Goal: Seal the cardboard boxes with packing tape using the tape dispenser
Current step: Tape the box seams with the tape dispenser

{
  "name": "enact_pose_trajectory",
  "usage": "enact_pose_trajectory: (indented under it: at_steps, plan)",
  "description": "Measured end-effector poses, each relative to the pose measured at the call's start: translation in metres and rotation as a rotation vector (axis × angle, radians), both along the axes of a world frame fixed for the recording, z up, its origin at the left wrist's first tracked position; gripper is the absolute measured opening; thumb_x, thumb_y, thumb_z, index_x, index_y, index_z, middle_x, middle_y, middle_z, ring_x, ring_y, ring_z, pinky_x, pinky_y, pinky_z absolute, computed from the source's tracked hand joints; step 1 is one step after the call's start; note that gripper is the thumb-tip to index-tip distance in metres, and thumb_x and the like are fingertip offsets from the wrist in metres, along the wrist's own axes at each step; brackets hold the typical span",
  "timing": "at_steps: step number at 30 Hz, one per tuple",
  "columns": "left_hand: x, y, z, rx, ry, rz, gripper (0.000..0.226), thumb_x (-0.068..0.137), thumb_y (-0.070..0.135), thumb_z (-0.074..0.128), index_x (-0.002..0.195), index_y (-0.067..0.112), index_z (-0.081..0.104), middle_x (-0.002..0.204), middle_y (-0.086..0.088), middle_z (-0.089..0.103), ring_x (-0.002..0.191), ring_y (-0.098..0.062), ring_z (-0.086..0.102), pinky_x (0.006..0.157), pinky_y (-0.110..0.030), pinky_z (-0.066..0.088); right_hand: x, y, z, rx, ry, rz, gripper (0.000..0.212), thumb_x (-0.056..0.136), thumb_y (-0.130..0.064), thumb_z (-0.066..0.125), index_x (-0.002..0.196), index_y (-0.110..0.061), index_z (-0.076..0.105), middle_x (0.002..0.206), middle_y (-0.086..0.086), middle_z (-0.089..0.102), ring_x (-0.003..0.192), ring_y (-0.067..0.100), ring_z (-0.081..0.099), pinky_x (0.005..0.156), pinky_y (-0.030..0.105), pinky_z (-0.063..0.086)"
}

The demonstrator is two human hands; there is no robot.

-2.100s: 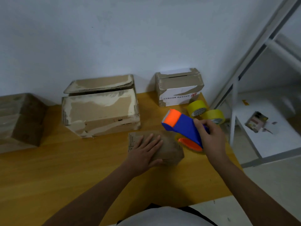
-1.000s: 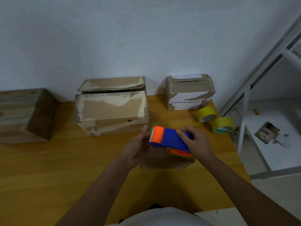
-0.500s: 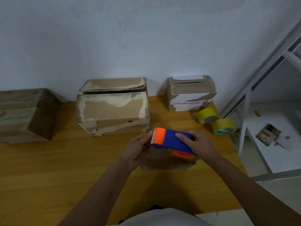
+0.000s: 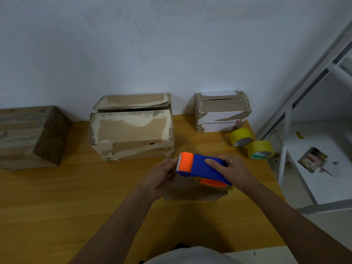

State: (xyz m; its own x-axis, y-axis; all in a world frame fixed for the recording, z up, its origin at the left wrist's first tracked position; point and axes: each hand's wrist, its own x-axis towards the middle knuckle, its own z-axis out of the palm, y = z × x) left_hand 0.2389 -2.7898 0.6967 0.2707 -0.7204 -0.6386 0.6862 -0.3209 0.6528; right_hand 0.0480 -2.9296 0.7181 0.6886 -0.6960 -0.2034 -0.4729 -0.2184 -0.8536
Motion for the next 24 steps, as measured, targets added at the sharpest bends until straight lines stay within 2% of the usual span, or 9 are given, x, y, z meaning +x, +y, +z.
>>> enact_pose_trajectory:
  at_steps: [3, 6, 10, 13, 16, 18, 21, 24]
  plan:
    - [-0.002, 0.001, -0.003, 0.004, -0.037, 0.017, 0.011, 0.093, 0.021, 0.064, 0.095, 0.011, 0.07, 0.084, -0.004, 0.068, 0.077, -0.011, 0.061, 0.065, -0.022, 0.051, 0.001, -0.001, 0.004, -0.02, -0.011, 0.039, 0.026, 0.083, -0.055, 0.058, 0.097, -0.038, 0.071, 0.082, -0.011, 0.074, 0.073, 0.002, 0.068, 0.065, 0.022, 0.056]
    - [-0.007, 0.0, -0.002, 0.052, -0.285, -0.02, 0.016, 0.098, 0.019, 0.058, 0.091, 0.01, 0.068, 0.081, -0.005, 0.07, 0.071, -0.01, 0.065, 0.062, -0.022, 0.053, 0.003, -0.002, 0.008, -0.04, -0.02, 0.068, 0.024, 0.081, -0.059, 0.057, 0.093, -0.042, 0.07, 0.079, -0.016, 0.073, 0.07, 0.002, 0.068, 0.058, 0.016, 0.052]
    - [-0.016, -0.004, 0.001, 0.105, -0.578, 0.047, 0.018, 0.101, 0.017, 0.054, 0.092, 0.007, 0.066, 0.084, -0.005, 0.067, 0.074, -0.012, 0.061, 0.064, -0.021, 0.051, 0.005, -0.002, 0.011, -0.09, -0.009, 0.087, 0.036, 0.078, -0.064, 0.056, 0.097, -0.039, 0.072, 0.081, -0.014, 0.073, 0.072, 0.001, 0.068, 0.06, 0.019, 0.055]
    - [-0.02, -0.01, 0.003, 0.116, -0.64, 0.105, 0.021, 0.102, 0.019, 0.052, 0.099, 0.002, 0.063, 0.087, -0.006, 0.064, 0.075, -0.012, 0.058, 0.067, -0.025, 0.049, 0.009, -0.006, 0.016, -0.152, 0.012, 0.111, 0.041, 0.075, -0.069, 0.052, 0.094, -0.038, 0.07, 0.083, -0.011, 0.073, 0.073, 0.0, 0.067, 0.062, 0.023, 0.057]
    - [-0.021, -0.014, 0.005, 0.102, -0.729, 0.148, 0.018, 0.102, 0.021, 0.051, 0.097, 0.006, 0.06, 0.09, -0.006, 0.062, 0.075, -0.011, 0.058, 0.064, -0.024, 0.048, 0.012, -0.012, 0.026, -0.224, 0.039, 0.143, 0.055, 0.075, -0.071, 0.048, 0.1, -0.03, 0.073, 0.086, -0.007, 0.074, 0.075, -0.001, 0.066, 0.065, 0.027, 0.058]
    - [-0.022, -0.014, 0.006, 0.079, -0.774, 0.172, 0.017, 0.103, 0.023, 0.05, 0.096, 0.01, 0.058, 0.091, -0.005, 0.062, 0.075, -0.01, 0.059, 0.061, -0.022, 0.046, 0.016, -0.016, 0.032, -0.273, 0.03, 0.166, 0.062, 0.074, -0.073, 0.046, 0.104, -0.027, 0.074, 0.082, -0.009, 0.073, 0.074, -0.003, 0.065, 0.06, 0.021, 0.055]
    - [-0.015, -0.015, 0.007, 0.058, -0.797, 0.191, 0.018, 0.103, 0.024, 0.049, 0.094, 0.011, 0.057, 0.088, -0.004, 0.062, 0.076, -0.011, 0.058, 0.063, -0.024, 0.046, 0.024, -0.02, 0.037, -0.311, 0.022, 0.181, 0.061, 0.075, -0.071, 0.047, 0.106, -0.026, 0.073, 0.07, -0.016, 0.065, 0.069, -0.007, 0.062, 0.052, 0.011, 0.046]
    - [0.011, -0.003, 0.007, 0.055, -0.732, 0.309, 0.017, 0.102, 0.017, 0.049, 0.09, 0.009, 0.057, 0.078, -0.001, 0.056, 0.071, -0.012, 0.051, 0.064, -0.025, 0.044, 0.018, -0.03, 0.039, -0.332, 0.057, 0.178, 0.065, 0.074, -0.074, 0.044, 0.102, -0.024, 0.074, 0.073, -0.008, 0.069, 0.067, 0.001, 0.064, 0.052, 0.018, 0.05]
